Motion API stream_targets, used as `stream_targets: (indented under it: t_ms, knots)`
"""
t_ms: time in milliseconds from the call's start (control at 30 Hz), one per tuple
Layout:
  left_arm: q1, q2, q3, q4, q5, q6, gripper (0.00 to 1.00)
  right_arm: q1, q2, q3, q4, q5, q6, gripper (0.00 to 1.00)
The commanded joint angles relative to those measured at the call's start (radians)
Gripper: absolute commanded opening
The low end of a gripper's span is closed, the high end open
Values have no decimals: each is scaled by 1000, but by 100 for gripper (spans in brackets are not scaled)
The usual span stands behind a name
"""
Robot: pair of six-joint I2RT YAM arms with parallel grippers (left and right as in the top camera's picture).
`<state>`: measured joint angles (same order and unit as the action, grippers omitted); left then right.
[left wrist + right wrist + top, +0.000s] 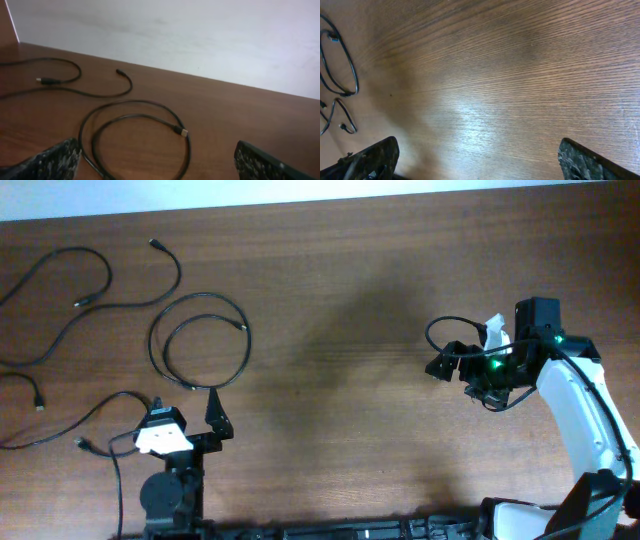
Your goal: Untangle cables
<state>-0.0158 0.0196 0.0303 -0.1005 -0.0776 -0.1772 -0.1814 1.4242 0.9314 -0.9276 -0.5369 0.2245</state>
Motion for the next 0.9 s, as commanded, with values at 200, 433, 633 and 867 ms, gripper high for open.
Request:
stream_targets:
  t_ms: [200,433,633,867]
  knots:
    - [-3,-6,-14,19,-24,-7,99,5,-4,5,0,-1,-6,99]
    - [-3,-6,-14,6,90,336,99,5,-4,5,0,-1,-6,100]
    - [-3,-6,-14,6,90,227,99,5,-4,5,0,-1,-6,99]
    - [-3,-6,-14,6,89,227,99,5,-4,5,0,-1,-6,100]
